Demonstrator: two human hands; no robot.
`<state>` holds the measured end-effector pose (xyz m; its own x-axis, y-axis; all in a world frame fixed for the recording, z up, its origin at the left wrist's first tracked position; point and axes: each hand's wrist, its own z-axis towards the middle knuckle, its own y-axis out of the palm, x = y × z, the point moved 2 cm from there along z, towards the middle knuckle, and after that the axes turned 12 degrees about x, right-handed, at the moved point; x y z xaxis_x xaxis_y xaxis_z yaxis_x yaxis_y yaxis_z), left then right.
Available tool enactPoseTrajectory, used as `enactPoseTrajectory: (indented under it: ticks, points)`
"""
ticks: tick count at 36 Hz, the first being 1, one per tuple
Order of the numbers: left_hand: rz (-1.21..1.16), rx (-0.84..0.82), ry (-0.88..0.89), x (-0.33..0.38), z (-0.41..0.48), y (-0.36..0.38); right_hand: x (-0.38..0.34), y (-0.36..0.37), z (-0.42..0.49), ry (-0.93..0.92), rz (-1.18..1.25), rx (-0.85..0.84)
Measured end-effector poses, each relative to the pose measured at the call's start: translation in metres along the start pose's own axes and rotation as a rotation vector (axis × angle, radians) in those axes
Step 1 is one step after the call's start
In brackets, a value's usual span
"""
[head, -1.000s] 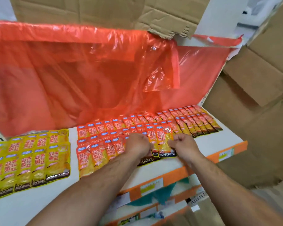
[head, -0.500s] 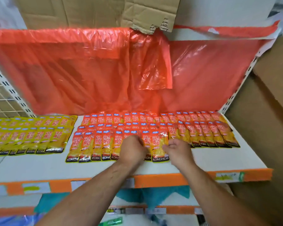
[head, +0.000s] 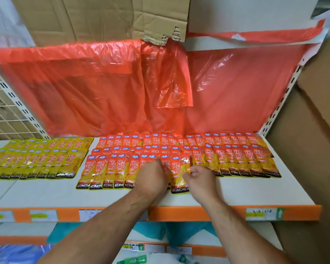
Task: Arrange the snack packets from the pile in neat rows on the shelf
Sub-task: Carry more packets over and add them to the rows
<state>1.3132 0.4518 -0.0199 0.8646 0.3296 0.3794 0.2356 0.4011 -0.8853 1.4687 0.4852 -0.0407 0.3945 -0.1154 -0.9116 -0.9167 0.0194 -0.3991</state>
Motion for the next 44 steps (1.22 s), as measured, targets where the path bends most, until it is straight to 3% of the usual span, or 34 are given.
enactPoseTrajectory:
  ticks: [13, 25, 34, 44]
  points:
    - [-0.018, 0.056, 0.158, -0.011, -0.008, -0.010, 0.001, -0.001, -0.001, -0.036, -0.042, 0.015]
    - [0.052, 0.298, 0.394, -0.049, -0.013, -0.034, -0.018, 0.001, -0.013, -0.076, -0.217, 0.116]
    - [0.049, 0.171, 0.361, -0.065, -0.008, -0.039, -0.029, 0.007, -0.011, -0.178, -0.563, 0.247]
    - [0.004, 0.084, 0.360, -0.067, -0.015, -0.044, -0.034, 0.012, -0.020, -0.256, -0.856, 0.246]
